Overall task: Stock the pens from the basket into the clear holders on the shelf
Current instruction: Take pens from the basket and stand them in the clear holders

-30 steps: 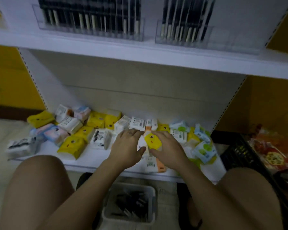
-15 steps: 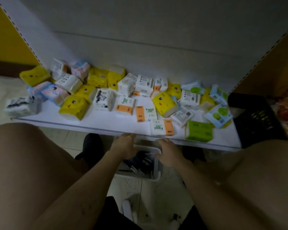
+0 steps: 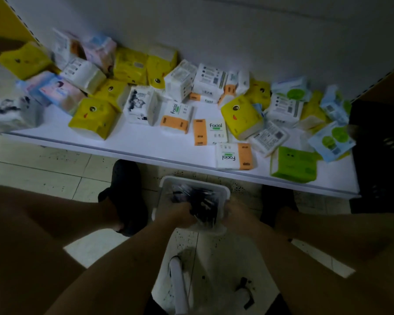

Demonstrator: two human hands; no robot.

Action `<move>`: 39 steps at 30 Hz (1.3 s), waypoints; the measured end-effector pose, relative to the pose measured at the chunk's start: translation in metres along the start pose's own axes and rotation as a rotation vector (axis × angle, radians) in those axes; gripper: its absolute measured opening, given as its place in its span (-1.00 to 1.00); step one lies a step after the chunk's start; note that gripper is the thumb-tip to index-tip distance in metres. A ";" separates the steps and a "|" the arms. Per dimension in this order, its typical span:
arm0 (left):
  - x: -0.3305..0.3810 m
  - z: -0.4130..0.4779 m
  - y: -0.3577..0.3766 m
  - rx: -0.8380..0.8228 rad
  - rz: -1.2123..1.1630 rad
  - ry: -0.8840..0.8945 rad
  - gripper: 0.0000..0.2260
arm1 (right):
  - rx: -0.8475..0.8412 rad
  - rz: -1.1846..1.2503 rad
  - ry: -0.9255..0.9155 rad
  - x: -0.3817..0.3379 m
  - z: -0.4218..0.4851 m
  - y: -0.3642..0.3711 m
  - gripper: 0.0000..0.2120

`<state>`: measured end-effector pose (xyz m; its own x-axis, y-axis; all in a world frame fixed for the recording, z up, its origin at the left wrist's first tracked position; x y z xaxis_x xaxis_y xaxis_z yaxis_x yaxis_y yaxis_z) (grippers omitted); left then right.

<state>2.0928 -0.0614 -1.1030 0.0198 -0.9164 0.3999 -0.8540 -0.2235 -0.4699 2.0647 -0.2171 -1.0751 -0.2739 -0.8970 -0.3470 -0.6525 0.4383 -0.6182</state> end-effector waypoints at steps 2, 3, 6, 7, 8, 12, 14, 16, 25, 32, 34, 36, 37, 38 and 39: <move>0.000 0.012 0.017 -0.033 -0.018 -0.035 -0.61 | -0.034 0.018 -0.014 -0.004 0.002 0.006 -0.97; 0.003 0.017 0.023 -0.047 -0.028 -0.043 -0.60 | -0.037 0.043 -0.015 -0.004 0.003 0.007 -0.91; 0.013 0.030 0.043 -0.120 -0.101 -0.045 -0.56 | -0.061 0.061 0.002 -0.001 0.008 0.008 -0.72; 0.013 0.035 0.049 -0.141 -0.115 -0.056 -0.54 | -0.077 0.076 0.027 0.003 0.011 0.010 -0.69; 0.010 0.039 0.053 -0.166 -0.135 -0.078 -0.53 | -0.093 0.085 0.040 0.007 0.013 0.012 -0.67; 0.005 0.046 0.066 -0.246 -0.085 -0.058 -0.55 | -0.115 0.102 0.104 0.024 0.021 0.021 -0.69; 0.004 0.044 0.063 -0.250 -0.082 -0.033 -0.57 | -0.116 0.102 0.131 0.028 0.025 0.024 -0.68; -0.002 0.048 0.059 -0.191 -0.108 -0.028 -0.61 | -0.129 0.106 0.153 0.026 0.029 0.030 -0.67; -0.035 0.024 0.018 0.066 -0.620 -0.262 -0.89 | -0.197 0.116 0.109 -0.010 0.061 0.090 -0.69; -0.053 -0.004 -0.003 0.088 -0.776 -0.259 -0.86 | -0.208 0.006 0.085 -0.020 0.071 0.104 -0.54; -0.052 -0.006 -0.004 0.088 -0.807 -0.270 -0.83 | -0.230 0.032 0.072 -0.025 0.073 0.105 -0.51; -0.053 -0.008 0.000 0.075 -0.862 -0.287 -0.83 | -0.248 0.041 0.098 -0.028 0.077 0.108 -0.50; -0.053 -0.010 0.003 0.067 -0.912 -0.300 -0.82 | -0.255 0.040 0.114 -0.028 0.081 0.110 -0.52; -0.053 -0.011 0.005 0.055 -0.967 -0.310 -0.81 | -0.256 0.037 0.126 -0.029 0.084 0.112 -0.56; -0.052 -0.012 0.006 0.046 -1.010 -0.315 -0.80 | -0.256 0.036 0.140 -0.029 0.087 0.112 -0.61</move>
<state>2.0807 -0.0115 -1.1173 0.8492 -0.3417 0.4026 -0.3456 -0.9361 -0.0655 2.0607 -0.1367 -1.1957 -0.3836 -0.8880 -0.2538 -0.7927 0.4575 -0.4028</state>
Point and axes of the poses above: each hand's wrist, its own z-axis towards the middle knuckle, its own y-axis out of the palm, x = y × z, the point moved 8 cm from there along z, towards the middle knuckle, and after that the axes turned 3 degrees about -z, right-handed, at the moved point
